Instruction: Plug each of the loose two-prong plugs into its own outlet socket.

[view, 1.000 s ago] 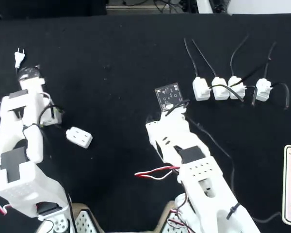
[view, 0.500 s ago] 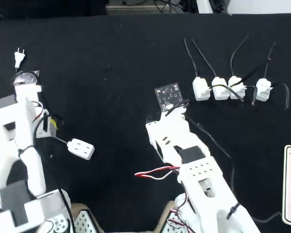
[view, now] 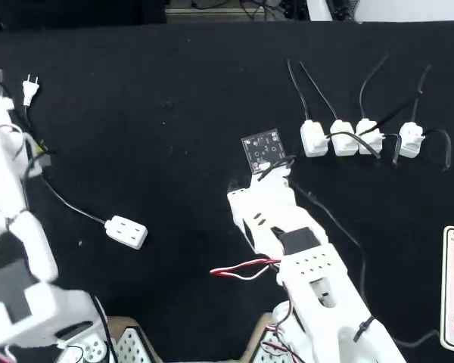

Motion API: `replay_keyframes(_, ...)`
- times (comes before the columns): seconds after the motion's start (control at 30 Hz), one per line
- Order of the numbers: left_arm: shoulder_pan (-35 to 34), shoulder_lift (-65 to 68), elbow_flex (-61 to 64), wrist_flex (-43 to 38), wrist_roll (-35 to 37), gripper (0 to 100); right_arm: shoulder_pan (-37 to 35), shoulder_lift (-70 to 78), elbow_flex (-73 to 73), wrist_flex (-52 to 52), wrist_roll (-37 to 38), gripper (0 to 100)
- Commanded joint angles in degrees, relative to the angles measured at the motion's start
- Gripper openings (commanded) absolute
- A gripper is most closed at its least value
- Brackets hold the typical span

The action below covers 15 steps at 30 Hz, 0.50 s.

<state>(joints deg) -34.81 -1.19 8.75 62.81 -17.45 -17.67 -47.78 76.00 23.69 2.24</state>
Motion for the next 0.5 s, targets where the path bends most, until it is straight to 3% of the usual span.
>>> replay_keyframes(0.0,-0.66,8.00,-12.35,-0.53,0.62,24,-0.70,-1.27,-0.75,-1.41,0.00,7.8)
replay_keyframes(0.23,-0.22,26.20,-30.37,-2.20,1.76,24,-0.70,-1.27,-0.48,-1.67,0.00,7.8)
replay_keyframes(0.33,-0.75,34.46,-38.46,-4.48,6.51,24,-0.70,-1.27,-0.40,-1.67,0.00,7.8)
replay_keyframes(0.47,0.13,44.40,-48.22,-1.23,10.73,23,-0.70,-1.27,-0.40,-1.67,0.00,7.8)
